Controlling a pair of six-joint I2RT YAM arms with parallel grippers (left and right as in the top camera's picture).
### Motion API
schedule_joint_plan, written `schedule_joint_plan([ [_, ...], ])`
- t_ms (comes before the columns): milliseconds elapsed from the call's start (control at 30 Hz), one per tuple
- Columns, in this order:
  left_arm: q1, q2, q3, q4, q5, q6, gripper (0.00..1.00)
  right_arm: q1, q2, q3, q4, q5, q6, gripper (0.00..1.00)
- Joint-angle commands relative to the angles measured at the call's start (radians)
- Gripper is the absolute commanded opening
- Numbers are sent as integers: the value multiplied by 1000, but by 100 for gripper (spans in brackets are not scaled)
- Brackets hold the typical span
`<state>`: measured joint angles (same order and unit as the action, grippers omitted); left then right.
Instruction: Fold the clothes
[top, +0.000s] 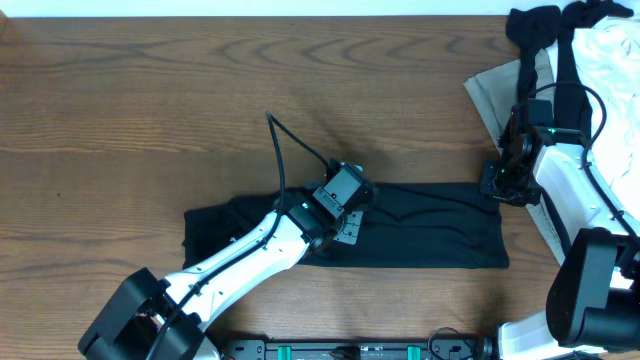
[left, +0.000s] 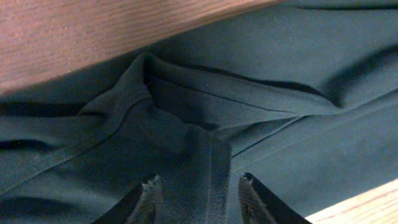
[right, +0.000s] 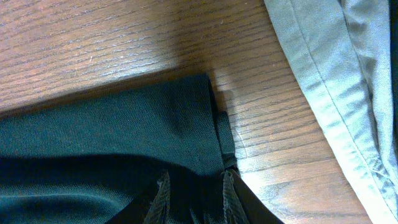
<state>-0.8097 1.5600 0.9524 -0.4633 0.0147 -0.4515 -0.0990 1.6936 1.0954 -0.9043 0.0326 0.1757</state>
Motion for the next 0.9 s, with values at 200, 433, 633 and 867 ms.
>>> schedule_joint_plan([
  [200,0,69,-61,-3,-23,-200,19,-5,2,-5,-3,-7,3,28],
  [433,0,169,-61,85,-15,-235,12,-5,2,-5,-5,-7,3,28],
  [633,0,200,-60,172,81,-222,14,-5,2,-5,-11,-7,3,28],
  [867,2,173,-60,137,93,-103,36,-5,2,-5,-12,-7,3,34],
])
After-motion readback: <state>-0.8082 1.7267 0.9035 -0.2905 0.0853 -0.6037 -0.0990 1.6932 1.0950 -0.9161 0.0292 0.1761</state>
